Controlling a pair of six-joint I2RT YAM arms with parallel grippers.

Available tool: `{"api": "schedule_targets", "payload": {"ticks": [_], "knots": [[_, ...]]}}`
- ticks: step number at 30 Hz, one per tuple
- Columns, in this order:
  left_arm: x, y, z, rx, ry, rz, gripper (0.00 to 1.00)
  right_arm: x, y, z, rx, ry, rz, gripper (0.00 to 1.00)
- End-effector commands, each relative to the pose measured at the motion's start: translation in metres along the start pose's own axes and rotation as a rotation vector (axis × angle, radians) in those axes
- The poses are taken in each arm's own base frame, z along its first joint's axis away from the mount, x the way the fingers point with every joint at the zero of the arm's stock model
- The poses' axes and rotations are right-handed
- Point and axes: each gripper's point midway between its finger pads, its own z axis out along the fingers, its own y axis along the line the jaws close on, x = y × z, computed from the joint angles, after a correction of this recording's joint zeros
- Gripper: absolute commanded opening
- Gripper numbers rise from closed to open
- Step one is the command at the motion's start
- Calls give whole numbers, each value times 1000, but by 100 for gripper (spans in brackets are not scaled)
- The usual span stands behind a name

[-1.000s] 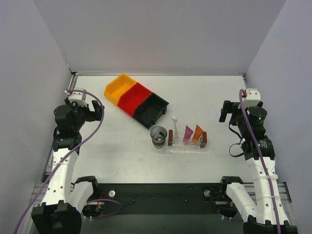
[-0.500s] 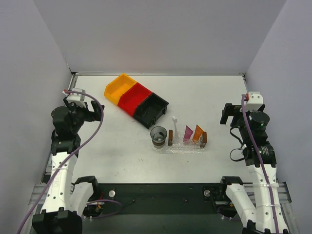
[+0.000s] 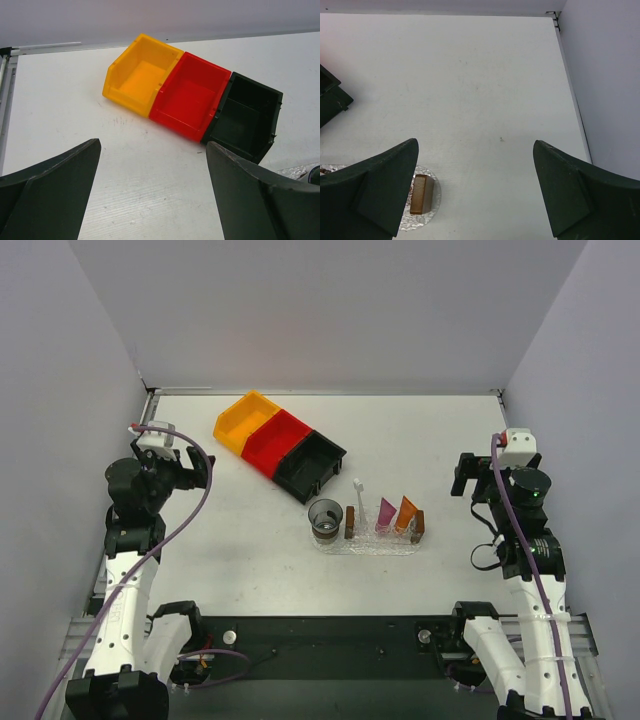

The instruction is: Prepare toiletry sets of a toothbrush and toothpaste on the tray

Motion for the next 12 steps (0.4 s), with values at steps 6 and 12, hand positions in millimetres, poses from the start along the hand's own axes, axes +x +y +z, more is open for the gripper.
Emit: {"api": "schedule_targets", "payload": {"ticks": [6, 12], "knots": [[-11, -5, -2, 25, -40, 17, 97, -6, -2, 2, 5, -26, -8, 90], [-10, -5, -1, 31, -37, 14, 97, -6, -2, 2, 5, -26, -10, 89]]}}
